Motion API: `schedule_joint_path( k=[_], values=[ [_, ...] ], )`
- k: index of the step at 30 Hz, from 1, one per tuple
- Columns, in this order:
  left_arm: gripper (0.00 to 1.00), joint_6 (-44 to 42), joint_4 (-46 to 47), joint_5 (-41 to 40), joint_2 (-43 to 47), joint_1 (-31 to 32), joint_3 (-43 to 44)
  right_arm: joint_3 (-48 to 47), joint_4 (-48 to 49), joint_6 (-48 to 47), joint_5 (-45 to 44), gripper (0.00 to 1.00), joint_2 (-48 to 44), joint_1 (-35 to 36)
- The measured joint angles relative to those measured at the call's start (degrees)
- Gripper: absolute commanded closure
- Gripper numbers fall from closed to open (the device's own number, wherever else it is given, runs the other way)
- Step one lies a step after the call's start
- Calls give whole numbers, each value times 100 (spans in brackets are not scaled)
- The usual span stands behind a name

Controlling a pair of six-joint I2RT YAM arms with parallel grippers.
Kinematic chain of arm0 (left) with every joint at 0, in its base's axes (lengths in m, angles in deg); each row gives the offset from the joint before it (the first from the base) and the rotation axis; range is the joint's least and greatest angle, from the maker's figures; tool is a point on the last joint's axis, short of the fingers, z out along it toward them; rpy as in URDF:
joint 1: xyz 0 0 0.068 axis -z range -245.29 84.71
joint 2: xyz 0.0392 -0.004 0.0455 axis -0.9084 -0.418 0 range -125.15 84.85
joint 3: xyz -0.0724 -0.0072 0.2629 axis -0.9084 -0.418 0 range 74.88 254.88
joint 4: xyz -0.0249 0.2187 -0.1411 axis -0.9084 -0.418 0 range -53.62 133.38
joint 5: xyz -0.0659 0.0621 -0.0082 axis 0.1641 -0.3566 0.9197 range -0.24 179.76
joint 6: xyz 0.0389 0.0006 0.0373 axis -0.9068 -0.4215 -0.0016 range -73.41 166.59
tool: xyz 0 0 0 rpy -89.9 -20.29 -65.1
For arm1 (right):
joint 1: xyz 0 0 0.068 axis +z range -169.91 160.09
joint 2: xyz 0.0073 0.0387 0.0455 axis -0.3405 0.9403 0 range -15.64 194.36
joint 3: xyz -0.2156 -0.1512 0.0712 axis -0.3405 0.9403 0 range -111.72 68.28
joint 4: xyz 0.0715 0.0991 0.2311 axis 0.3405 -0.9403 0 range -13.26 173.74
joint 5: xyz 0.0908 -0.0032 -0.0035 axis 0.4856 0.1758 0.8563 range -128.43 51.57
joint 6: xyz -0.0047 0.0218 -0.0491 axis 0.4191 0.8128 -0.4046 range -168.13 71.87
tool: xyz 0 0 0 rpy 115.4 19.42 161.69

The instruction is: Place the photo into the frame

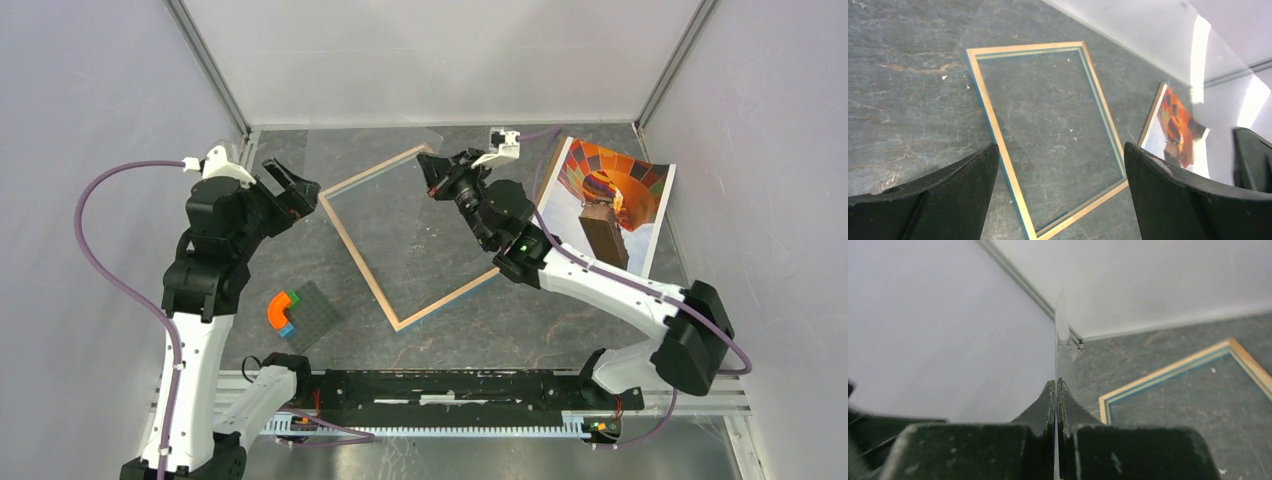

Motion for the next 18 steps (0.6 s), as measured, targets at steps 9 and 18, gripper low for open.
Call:
schedule_joint_path(
  k=[9, 18],
  values=[
    [0, -210, -286, -7, -109, 385, -332, 1849, 1119, 2498, -831, 100, 1036, -721],
    [0, -389, -297, -378, -365, 1185, -435, 3029, 1781, 3357, -1362, 100, 1178, -887]
  ],
)
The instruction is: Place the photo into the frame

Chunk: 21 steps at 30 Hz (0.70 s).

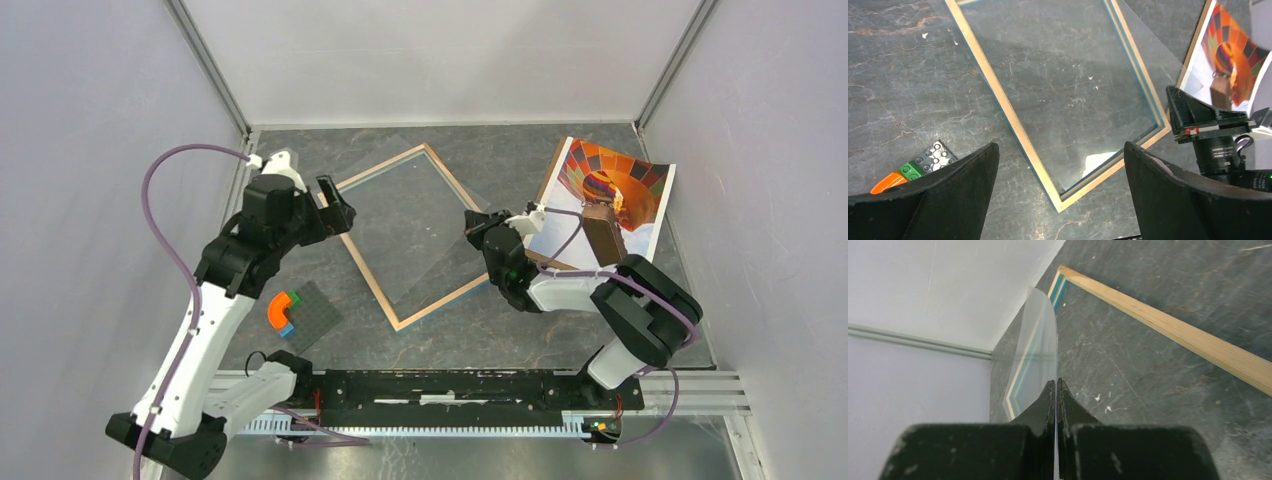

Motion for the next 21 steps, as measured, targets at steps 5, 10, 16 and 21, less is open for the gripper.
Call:
schedule_joint_path(
  k=[5, 10, 16, 21],
  values=[
    [0, -168, 11, -407, -435, 516, 4, 413, 184, 411, -236, 100, -31, -50],
    [0, -374, 94, -737, -920, 986, 85, 669, 212, 903, -354, 100, -127, -52],
    [0, -505, 131, -1023, -1023, 1305, 127, 876, 68, 1397, -343, 100, -149, -48],
    [0, -516, 133, -1233, -1016, 1355, 127, 876, -105, 1718, -278, 100, -170, -48]
  ],
)
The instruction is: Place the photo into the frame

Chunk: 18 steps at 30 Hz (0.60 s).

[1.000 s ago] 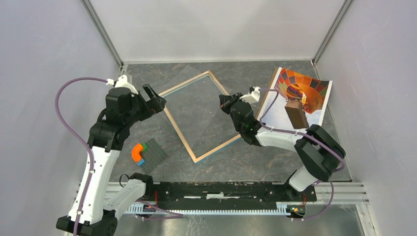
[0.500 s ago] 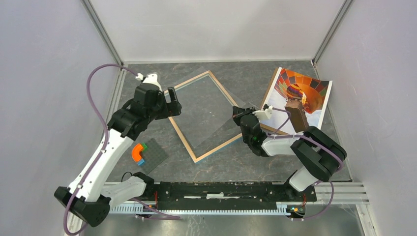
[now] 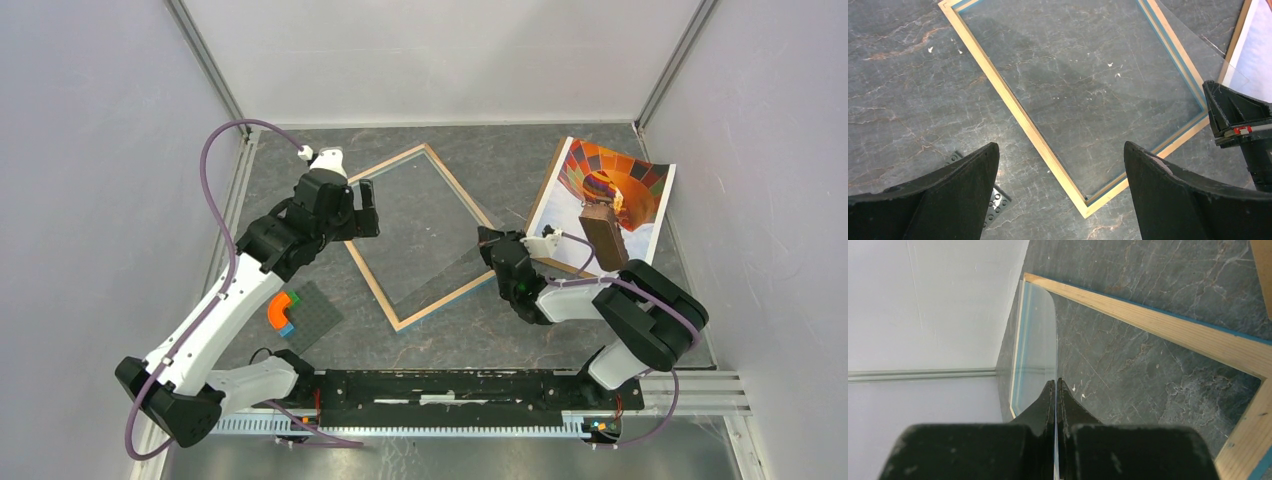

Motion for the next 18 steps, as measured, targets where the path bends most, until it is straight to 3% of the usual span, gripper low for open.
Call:
schedule_joint_path(
  k=[18],
  values=[
    [0, -2, 85, -109, 149, 46, -35, 227, -382, 328, 79, 100, -232, 28]
  ],
)
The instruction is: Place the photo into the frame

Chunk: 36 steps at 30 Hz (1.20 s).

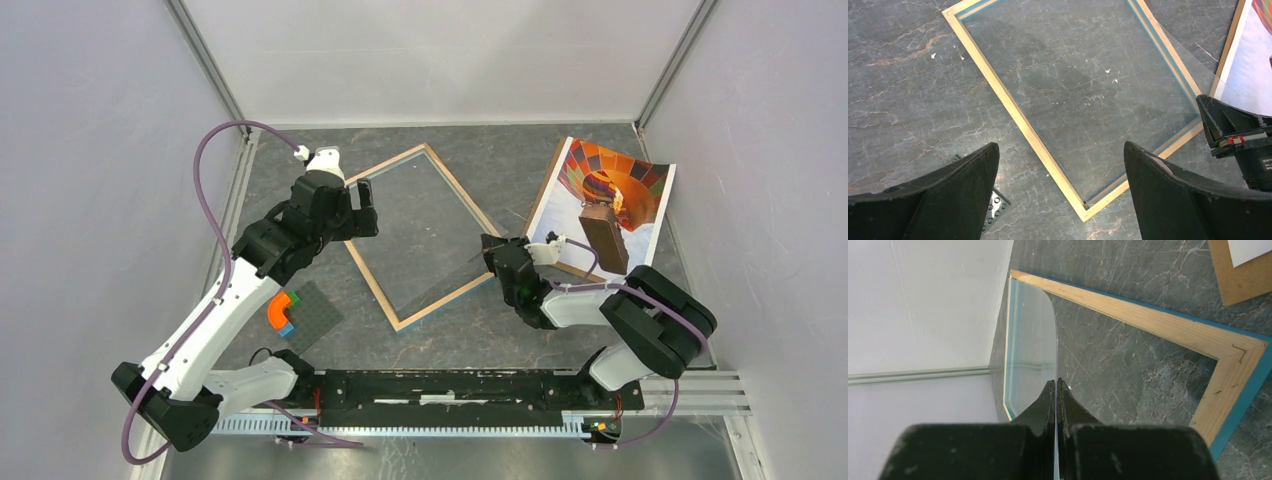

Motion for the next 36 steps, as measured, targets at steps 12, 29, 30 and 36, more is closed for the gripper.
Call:
schedule_joint_path(
  k=[12, 29, 30, 36],
  values=[
    [0, 0, 20, 0, 39, 2, -13, 63, -199, 149, -90, 100, -133, 136],
    [0, -2, 15, -46, 72, 39, -15, 122, -446, 240, -201, 100, -236, 240],
    [0, -2, 17, -46, 72, 39, -15, 127, -446, 247, -201, 100, -236, 243],
    [0, -2, 15, -46, 72, 46, -22, 140, -448, 278, -199, 100, -236, 243]
  ],
)
